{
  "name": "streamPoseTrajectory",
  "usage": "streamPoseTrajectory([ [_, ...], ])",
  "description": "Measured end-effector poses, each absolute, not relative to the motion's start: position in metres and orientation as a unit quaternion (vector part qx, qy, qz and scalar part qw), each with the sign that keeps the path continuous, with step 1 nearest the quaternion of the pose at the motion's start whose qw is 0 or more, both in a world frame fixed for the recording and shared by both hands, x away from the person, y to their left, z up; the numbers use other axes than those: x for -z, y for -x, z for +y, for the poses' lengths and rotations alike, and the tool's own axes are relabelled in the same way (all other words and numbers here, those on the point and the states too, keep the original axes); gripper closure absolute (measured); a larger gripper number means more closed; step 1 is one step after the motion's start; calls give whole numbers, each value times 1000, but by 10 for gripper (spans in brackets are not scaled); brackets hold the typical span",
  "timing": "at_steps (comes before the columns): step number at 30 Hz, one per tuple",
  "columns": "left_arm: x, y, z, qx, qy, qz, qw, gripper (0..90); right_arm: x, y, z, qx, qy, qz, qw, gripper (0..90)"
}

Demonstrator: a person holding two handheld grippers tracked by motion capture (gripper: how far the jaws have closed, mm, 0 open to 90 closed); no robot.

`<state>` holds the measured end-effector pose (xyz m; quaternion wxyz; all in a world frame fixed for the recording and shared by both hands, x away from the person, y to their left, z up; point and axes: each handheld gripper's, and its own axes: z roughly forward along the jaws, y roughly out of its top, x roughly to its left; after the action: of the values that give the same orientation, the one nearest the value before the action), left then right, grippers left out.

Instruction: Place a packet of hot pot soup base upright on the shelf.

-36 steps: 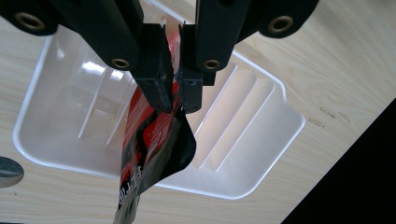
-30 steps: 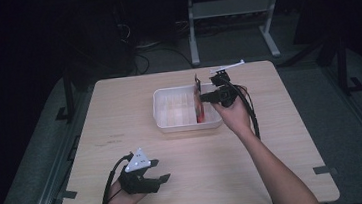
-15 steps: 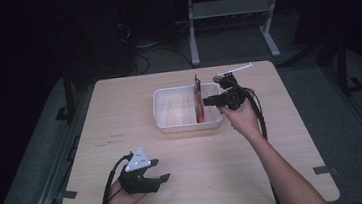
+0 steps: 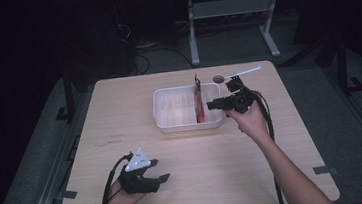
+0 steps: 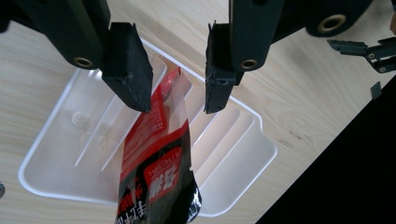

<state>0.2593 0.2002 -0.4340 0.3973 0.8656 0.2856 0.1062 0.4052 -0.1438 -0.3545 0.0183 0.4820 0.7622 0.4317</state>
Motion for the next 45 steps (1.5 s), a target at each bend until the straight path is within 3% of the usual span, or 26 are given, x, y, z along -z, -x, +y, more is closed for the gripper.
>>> streamPoseTrajectory([
  [25, 434, -261, 204, -108, -859, 298, 403, 351, 368, -387, -175, -437, -471, 766, -7, 544],
  [45, 433, -262, 206, -110, -856, 303, 404, 351, 379, -372, -206, -450, -481, 752, 0, 478],
])
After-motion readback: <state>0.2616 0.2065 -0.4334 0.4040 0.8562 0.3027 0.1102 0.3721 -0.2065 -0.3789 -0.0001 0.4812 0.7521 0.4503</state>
